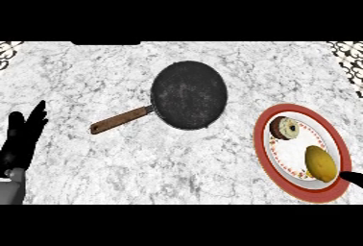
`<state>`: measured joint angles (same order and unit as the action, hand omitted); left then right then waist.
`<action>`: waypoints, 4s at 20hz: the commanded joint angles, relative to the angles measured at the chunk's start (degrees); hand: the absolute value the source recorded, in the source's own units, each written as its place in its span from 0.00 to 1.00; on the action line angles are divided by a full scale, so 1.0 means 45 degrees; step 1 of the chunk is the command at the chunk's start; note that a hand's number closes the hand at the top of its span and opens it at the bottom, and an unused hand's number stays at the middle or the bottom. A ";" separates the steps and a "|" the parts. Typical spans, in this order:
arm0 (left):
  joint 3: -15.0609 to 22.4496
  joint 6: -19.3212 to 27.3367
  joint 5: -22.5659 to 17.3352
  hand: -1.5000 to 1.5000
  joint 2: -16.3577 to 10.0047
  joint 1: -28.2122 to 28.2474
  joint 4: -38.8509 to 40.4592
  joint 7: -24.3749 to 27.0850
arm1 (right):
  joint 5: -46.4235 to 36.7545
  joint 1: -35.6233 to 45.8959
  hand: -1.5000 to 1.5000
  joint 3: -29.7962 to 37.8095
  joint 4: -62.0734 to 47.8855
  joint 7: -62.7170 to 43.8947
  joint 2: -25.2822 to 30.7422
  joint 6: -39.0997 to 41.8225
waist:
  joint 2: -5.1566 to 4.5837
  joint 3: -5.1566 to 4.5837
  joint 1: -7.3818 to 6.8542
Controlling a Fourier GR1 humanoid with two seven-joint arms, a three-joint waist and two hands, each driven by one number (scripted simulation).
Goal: Pick the lemon from the plate and place it in the pan
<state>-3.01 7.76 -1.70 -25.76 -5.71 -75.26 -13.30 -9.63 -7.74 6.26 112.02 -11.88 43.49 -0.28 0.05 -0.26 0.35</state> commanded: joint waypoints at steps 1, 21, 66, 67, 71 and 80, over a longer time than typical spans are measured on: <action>-0.0050 -0.0316 -0.0112 0.50 -0.0218 -0.0270 -0.0100 -0.0293 | -0.0982 0.0390 0.00 -0.0593 0.0701 -0.2918 0.2072 0.1766 | -0.0040 -0.0021 -0.0263; -0.0273 -0.0200 0.0402 0.50 0.0395 -0.0231 0.0150 0.0088 | -0.3521 0.4722 0.00 -0.6550 -0.2163 -0.9118 0.0105 0.6596 | -0.0023 0.0058 -0.0197; -0.1497 -0.1331 0.1896 0.50 0.1545 -0.0056 -0.0270 -0.0006 | -1.1554 0.3888 1.00 -0.5675 -0.6195 -0.4598 -0.2918 0.6387 | -0.0016 0.0064 -0.0173; -0.1622 -0.1553 0.1837 0.50 0.1288 -0.0276 -0.0288 -0.0331 | -1.1610 0.4316 1.00 -0.5655 -0.6006 -0.4993 -0.3139 0.7053 | -0.0013 0.0061 -0.0160; -0.1513 -0.1200 0.2209 0.50 0.1819 0.0327 -0.0368 0.0063 | -1.1568 0.4078 1.00 -0.4759 -0.5671 -0.3913 -0.2719 0.7293 | -0.0004 0.0058 -0.0116; -0.2052 -0.1274 0.1948 0.50 0.1475 0.0436 -0.0533 -0.0427 | -1.1454 0.0676 1.00 -0.4274 -0.2181 -0.8773 -0.7534 0.4887 | 0.0293 0.0058 0.0692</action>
<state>-11.72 1.66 7.10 -19.01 -5.35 -76.97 -14.56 -61.66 1.67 -12.95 96.25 -41.69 20.31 26.68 0.79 -0.33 1.70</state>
